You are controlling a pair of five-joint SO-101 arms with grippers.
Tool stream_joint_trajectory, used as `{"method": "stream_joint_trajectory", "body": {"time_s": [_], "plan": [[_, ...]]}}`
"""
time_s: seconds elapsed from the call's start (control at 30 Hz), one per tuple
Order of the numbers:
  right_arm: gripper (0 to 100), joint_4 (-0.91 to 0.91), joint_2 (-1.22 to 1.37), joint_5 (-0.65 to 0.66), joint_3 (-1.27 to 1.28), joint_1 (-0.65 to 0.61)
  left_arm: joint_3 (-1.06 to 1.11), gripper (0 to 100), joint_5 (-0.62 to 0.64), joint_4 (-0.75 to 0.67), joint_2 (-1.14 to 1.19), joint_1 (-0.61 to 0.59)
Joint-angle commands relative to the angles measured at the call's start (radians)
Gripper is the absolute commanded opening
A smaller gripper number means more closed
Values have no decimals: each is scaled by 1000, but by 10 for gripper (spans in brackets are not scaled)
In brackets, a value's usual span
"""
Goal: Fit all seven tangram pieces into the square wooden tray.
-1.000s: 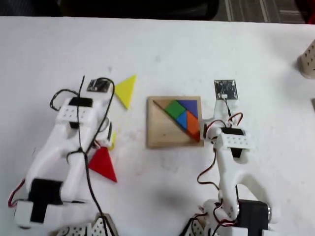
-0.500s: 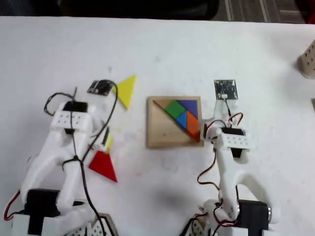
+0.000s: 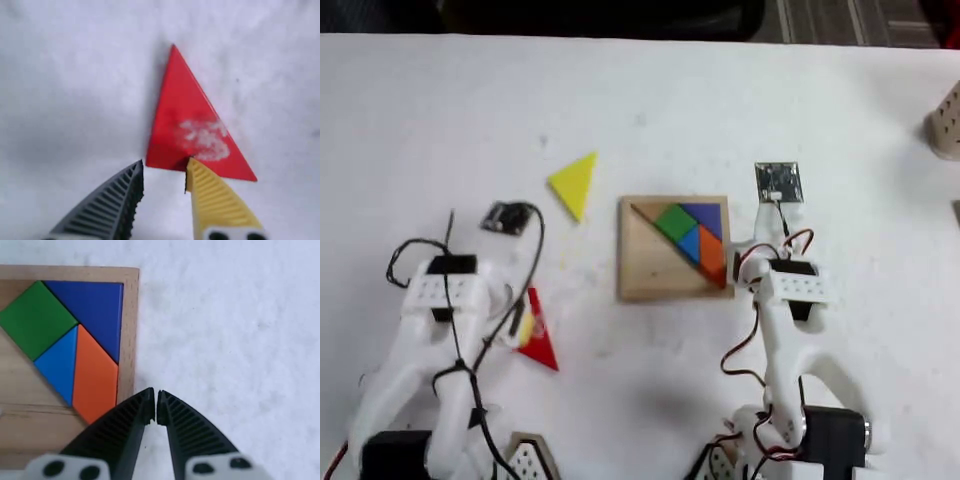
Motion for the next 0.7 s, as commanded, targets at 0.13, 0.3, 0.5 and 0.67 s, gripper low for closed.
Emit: {"method": "stream_joint_trajectory", "body": {"time_s": [0.13,0.3,0.5,0.67], "plan": [[17,-21,-2,17,-12,2,103,55,-126,-41,-70,76],[17,-21,-2,17,-12,2,101,20,-123,-55,-44,84],[17,-21,-2,17,-12,2,48,23,-120,-75,120,85],[17,-21,-2,17,-12,2,-72,23,-52,-64,275,85]]}}
